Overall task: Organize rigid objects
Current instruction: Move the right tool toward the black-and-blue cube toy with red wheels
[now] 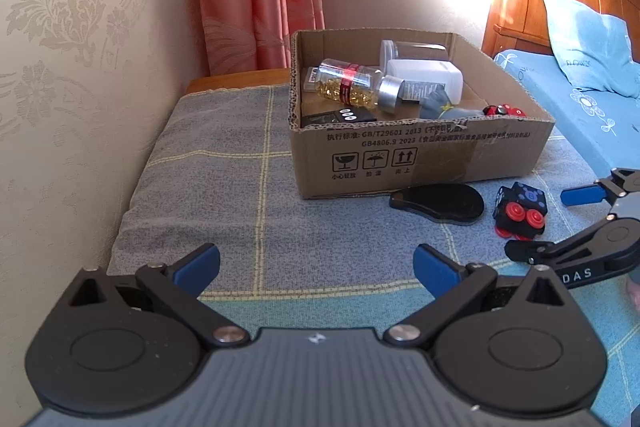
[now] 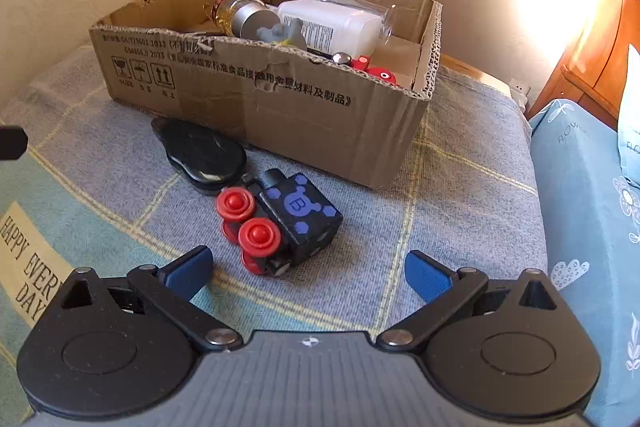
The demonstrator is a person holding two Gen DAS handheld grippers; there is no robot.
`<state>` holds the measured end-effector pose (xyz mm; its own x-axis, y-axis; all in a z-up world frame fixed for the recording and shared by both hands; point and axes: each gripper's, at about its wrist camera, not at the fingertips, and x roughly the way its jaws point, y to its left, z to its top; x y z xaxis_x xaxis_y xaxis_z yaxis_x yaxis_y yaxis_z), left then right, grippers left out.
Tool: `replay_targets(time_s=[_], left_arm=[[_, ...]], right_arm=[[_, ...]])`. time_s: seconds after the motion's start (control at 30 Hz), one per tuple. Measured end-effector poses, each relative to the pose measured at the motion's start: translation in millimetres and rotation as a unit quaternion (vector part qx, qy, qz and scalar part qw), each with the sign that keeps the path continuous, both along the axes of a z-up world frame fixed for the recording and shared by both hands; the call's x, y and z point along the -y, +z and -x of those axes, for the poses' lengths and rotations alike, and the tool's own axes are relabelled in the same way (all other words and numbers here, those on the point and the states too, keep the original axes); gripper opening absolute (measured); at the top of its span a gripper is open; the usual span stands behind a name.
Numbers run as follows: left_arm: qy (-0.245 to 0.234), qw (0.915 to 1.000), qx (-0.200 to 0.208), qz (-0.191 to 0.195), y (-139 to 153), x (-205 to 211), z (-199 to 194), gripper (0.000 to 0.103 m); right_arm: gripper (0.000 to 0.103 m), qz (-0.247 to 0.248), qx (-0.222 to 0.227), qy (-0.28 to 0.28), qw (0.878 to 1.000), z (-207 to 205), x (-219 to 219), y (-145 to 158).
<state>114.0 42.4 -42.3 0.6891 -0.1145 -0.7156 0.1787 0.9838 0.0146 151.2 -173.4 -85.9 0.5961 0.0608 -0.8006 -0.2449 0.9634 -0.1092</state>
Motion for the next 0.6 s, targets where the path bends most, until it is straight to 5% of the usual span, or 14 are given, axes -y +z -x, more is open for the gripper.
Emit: replay_targets(time_s=[0.2,0.37,0.6], left_arm=[[-0.018,0.9998,-0.011,0.000,-2.8,13.5,-5.8,0.102],[-0.049,0.9987,-0.011,0.001,-5.0,31.1,-11.6,0.102],[-0.082,0.9961,-0.032,0.011,-21.8,59.1,-31.0,0.102]], right_arm=[[0.103,-0.026,0.007,-0.026,0.999,-15.8,11.0,-3.0],[0.103,-0.030,0.012,-0.103,0.994,-16.7,29.0,-4.2],[0.103,-0.033,0.011,-0.066,0.997,-2.9,42.8,-5.4]])
